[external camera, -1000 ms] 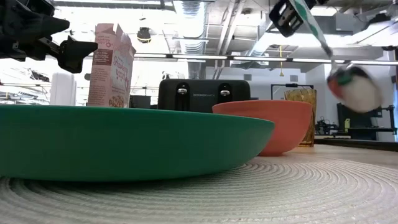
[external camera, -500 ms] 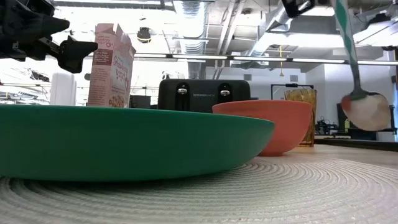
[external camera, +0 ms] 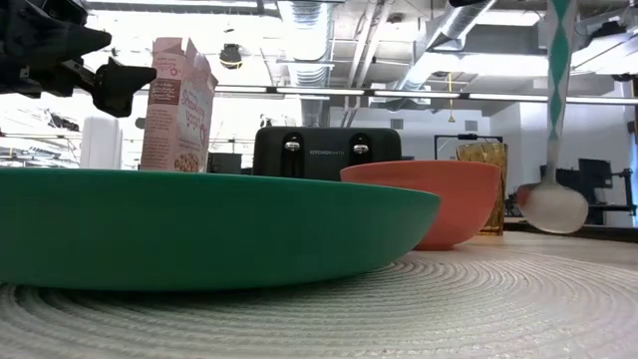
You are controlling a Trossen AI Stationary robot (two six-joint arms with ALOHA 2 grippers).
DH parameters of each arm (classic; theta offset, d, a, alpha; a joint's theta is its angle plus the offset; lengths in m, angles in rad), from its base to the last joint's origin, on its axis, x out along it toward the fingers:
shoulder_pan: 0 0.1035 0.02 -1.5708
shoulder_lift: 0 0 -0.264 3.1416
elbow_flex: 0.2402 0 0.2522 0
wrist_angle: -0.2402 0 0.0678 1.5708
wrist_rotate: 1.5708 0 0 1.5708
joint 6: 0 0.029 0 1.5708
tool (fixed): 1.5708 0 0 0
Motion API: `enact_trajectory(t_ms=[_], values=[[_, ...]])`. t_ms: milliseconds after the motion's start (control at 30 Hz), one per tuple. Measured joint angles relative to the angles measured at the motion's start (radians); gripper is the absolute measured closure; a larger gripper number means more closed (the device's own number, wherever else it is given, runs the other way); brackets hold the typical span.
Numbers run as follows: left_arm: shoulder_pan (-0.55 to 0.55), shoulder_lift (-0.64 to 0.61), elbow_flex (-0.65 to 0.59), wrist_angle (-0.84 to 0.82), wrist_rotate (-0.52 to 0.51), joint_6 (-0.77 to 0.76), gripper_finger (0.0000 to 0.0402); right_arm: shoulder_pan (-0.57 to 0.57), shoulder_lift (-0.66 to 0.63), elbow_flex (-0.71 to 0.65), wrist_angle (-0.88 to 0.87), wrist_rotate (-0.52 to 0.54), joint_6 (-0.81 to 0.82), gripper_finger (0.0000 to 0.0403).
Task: Arrange a breakfast setting
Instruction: Put the spoon from the brown cup to the right of the green plate on the table mat
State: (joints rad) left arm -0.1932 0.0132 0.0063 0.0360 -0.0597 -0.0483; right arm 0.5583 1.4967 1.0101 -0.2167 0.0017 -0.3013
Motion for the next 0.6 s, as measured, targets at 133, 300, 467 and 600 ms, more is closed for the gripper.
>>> enact_trajectory(t_ms=[133, 300, 467, 600], values=[[0.000, 0.000, 0.000, 0.000, 0.000, 0.000, 0.0090, 0.001, 0.052, 0.018, -0.005, 0.000, -0.039, 0.0326], [0.000, 0.000, 0.000, 0.000, 0.000, 0.000, 0.0090, 0.005, 0.095, 0.016, -0.007, 0.000, -0.115, 0.0326], [0.000, 0.000, 0.000, 0.000, 0.000, 0.000, 0.0090, 0.005, 0.130, 0.017, -0.008, 0.003, -0.181, 0.0326], [0.000, 0.000, 0.000, 0.000, 0.000, 0.000, 0.0090, 0.003, 0.162, 0.019, 0.001, 0.004, -0.211, 0.0326]])
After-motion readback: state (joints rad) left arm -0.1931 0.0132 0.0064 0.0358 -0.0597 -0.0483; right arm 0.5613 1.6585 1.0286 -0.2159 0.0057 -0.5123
